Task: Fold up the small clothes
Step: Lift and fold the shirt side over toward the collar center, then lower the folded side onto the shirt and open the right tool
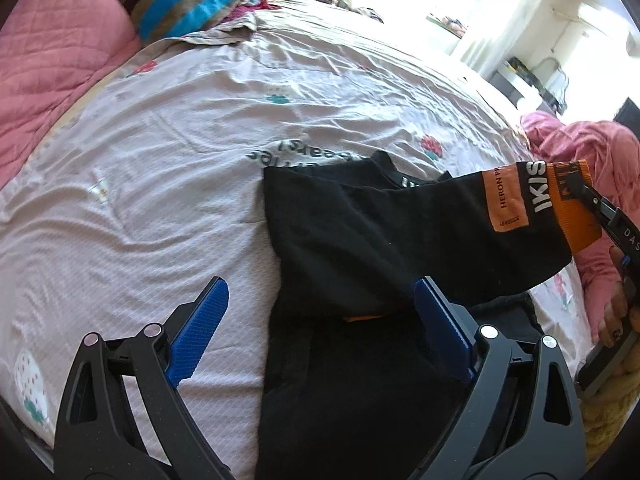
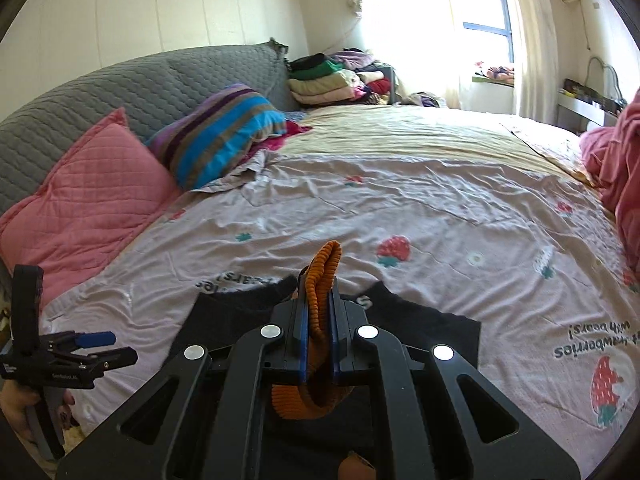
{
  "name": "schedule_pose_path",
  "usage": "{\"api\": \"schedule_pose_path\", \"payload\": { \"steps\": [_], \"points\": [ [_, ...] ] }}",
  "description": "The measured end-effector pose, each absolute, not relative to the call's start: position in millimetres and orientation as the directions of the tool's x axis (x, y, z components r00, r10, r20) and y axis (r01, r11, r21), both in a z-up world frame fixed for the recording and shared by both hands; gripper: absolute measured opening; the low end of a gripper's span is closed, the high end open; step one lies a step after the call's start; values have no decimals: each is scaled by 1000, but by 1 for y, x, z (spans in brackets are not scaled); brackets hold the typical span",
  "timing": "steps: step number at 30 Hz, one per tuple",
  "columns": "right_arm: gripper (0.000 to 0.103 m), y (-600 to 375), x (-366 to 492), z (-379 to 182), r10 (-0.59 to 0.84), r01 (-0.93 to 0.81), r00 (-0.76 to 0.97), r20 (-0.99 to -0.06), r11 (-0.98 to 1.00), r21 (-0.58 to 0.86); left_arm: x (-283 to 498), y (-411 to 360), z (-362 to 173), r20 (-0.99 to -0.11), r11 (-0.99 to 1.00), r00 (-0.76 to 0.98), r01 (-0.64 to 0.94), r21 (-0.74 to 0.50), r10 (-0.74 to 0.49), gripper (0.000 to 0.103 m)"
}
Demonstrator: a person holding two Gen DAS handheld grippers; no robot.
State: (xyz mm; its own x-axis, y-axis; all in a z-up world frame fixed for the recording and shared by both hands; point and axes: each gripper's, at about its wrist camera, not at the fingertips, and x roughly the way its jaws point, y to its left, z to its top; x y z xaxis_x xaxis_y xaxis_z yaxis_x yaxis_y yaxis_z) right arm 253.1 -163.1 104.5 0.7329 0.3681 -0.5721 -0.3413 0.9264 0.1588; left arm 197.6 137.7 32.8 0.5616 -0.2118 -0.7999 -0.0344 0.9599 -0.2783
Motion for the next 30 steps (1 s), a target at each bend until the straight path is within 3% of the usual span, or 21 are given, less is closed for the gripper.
{"api": "schedule_pose_path", "payload": {
  "steps": [30],
  "points": [
    [10, -198, 272, 44, 282, -221, 664, -693, 959, 179, 249, 85, -4, -860, 976, 464, 57, -209, -211, 87]
  ]
}}
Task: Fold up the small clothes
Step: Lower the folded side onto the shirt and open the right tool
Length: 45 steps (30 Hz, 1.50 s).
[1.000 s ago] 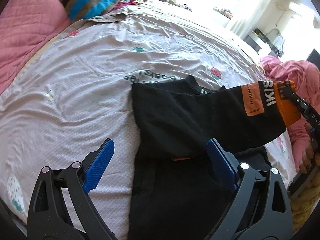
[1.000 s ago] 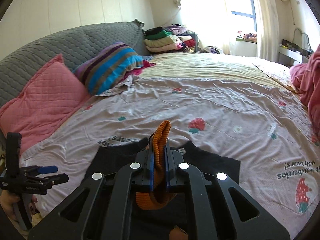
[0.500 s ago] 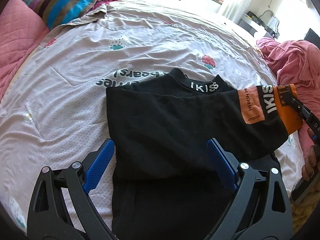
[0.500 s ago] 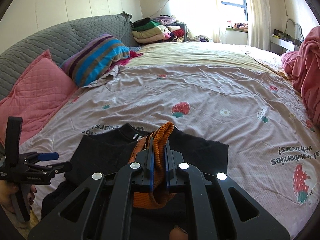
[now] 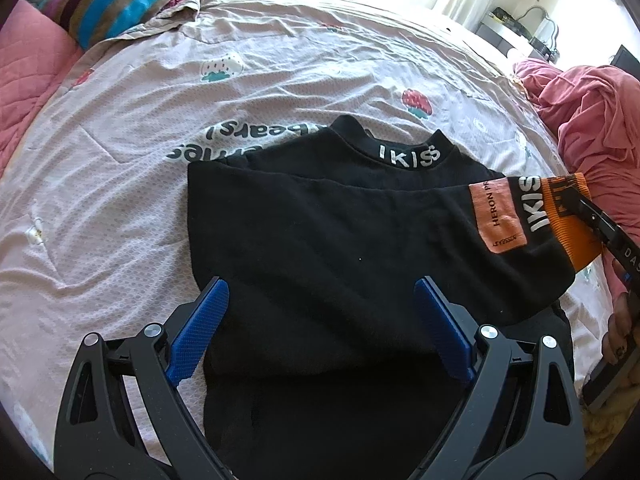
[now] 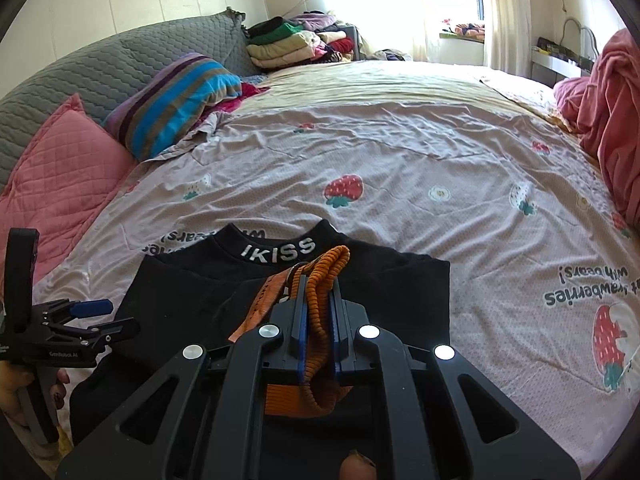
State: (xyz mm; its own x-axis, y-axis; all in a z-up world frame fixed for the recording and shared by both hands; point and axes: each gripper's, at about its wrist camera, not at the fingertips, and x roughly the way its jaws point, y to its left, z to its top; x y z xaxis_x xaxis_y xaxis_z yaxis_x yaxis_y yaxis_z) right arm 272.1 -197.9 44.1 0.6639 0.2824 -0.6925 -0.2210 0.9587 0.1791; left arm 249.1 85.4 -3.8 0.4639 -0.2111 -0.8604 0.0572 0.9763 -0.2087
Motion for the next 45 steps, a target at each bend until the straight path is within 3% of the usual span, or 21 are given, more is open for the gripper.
{"api": "schedule_pose_path", "payload": {
  "steps": [9, 18, 20, 25, 31, 37, 43, 45],
  "points": [
    [11, -211, 272, 31, 264, -171, 652, -711, 964, 201, 249, 82, -11, -866, 977, 454, 64, -204, -210, 87],
    [18, -189, 265, 17, 313, -244, 590, -744, 948, 205, 248, 77, -25, -883, 979, 423, 79, -188, -203, 81],
    [24, -178, 263, 11, 337, -270, 563, -754, 938, 218, 247, 77, -30, -890, 980, 411, 78, -182, -198, 81],
    [27, -154, 259, -3, 362, -321, 505, -784, 922, 219, 244, 79, -35, -890, 980, 410, 81, -180, -197, 81],
    [41, -146, 257, -21, 324, -313, 454, -830, 930, 192, 243, 80, -37, -889, 980, 411, 85, -182, -200, 81],
    [42, -147, 253, -35, 268, -299, 440, -857, 944, 142, 241, 78, -38, -889, 980, 414, 90, -177, -198, 81],
    [60, -139, 250, -29, 281, -311, 446, -850, 939, 147, 239, 80, -36, -886, 980, 419, 86, -180, -199, 81],
    [61, -140, 249, -27, 283, -308, 452, -846, 940, 150, 238, 81, -35, -885, 980, 421, 86, -181, -201, 81]
  ]
}}
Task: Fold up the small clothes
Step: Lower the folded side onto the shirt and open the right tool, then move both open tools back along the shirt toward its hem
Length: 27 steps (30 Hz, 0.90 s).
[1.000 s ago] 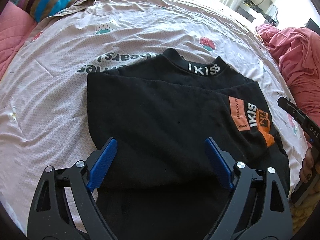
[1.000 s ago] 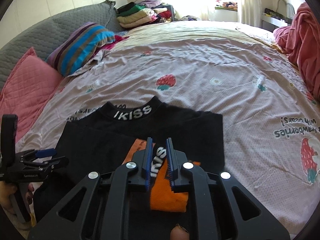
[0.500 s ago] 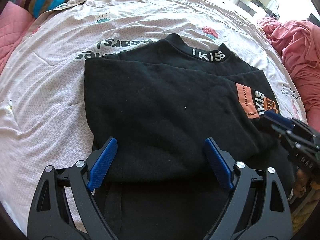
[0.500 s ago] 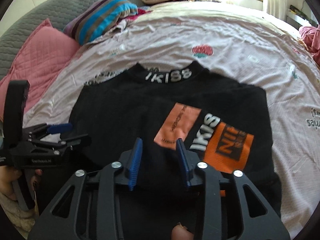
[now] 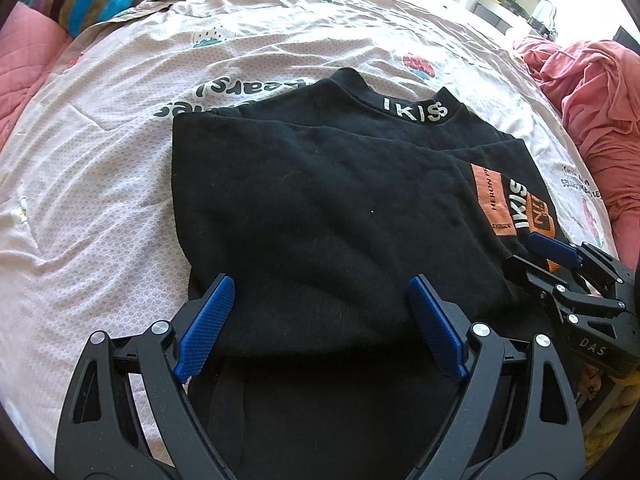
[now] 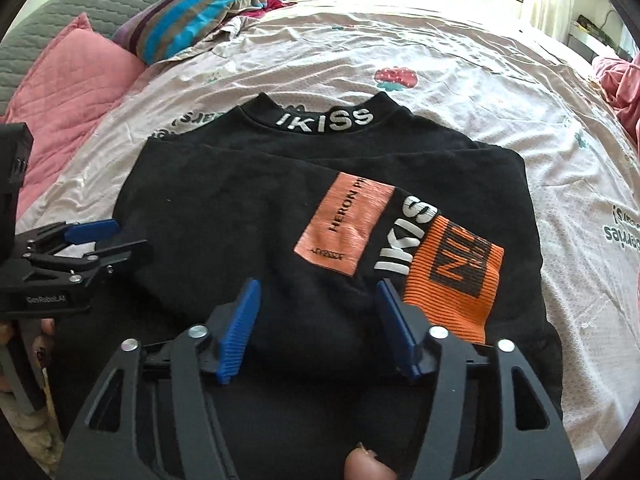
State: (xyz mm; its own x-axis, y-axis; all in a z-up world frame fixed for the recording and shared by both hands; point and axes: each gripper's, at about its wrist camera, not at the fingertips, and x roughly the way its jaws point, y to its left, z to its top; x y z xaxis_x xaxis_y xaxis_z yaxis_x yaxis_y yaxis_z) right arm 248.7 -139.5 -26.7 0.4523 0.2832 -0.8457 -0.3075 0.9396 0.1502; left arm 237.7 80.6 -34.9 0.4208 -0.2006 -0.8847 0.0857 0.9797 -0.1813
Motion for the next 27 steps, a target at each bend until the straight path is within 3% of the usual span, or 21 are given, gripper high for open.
{"api": "schedule_pose_path", "payload": {
  "steps": [5, 8, 14, 17, 27],
  "points": [
    [63, -143, 247, -22, 298, -296, 459, -837, 939, 172, 235, 82, -33, -882, 979, 426, 85, -183, -202, 81],
    [75, -144, 244, -17, 308, -301, 465, -830, 937, 178, 233, 83, -31, -880, 979, 430, 84, -184, -202, 81],
    [77, -147, 242, -9, 299, -286, 495, -816, 943, 172, 229, 84, -26, -876, 978, 436, 76, -194, -208, 85],
    [89, -149, 241, -5, 298, -277, 504, -811, 945, 175, 227, 85, -22, -872, 976, 440, 73, -206, -217, 90],
    [95, -158, 237, 4, 298, -250, 529, -795, 950, 189, 217, 86, -11, -863, 979, 465, 66, -192, -200, 93]
  ]
}}
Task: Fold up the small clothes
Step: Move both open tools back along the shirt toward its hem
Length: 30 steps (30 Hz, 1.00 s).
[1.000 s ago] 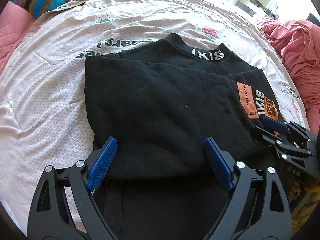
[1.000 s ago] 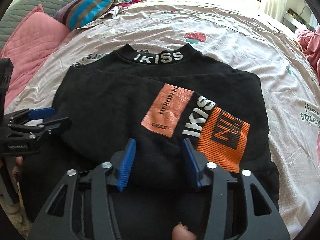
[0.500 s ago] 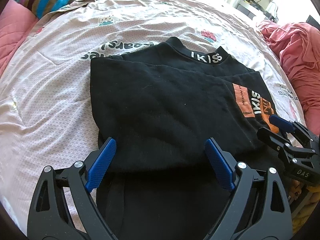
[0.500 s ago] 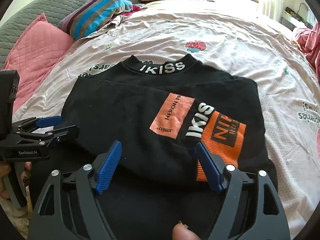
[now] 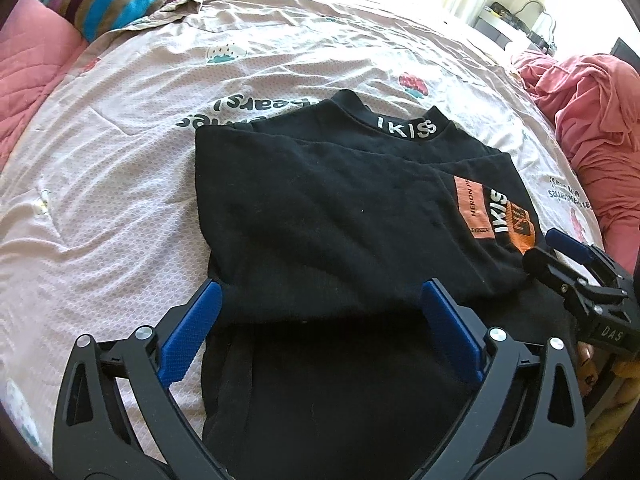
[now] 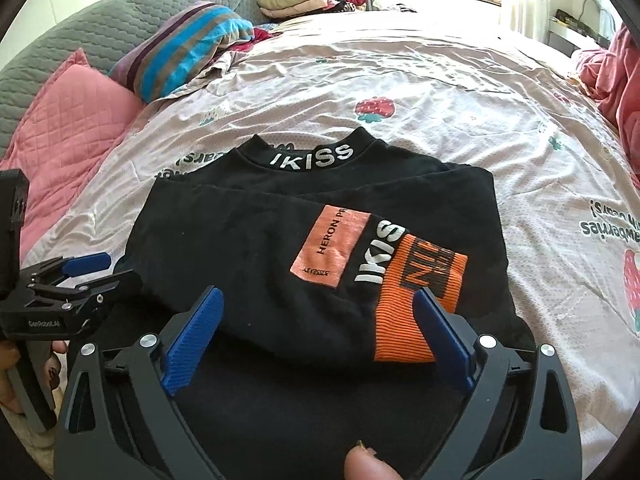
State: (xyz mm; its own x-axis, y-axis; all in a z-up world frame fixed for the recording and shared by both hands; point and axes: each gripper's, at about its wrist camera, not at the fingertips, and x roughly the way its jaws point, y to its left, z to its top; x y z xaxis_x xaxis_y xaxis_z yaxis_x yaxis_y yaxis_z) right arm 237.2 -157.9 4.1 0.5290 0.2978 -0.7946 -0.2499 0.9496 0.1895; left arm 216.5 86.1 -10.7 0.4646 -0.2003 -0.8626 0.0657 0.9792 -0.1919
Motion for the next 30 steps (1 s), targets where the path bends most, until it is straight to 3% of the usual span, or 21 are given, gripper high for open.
{"api": "schedule_pose_path", "payload": {
  "steps": [30],
  "points": [
    [97, -171, 168, 43, 288, -296, 617, -732, 947, 124, 135, 83, 31, -791, 982, 589, 31, -184, -167, 93]
  ]
}}
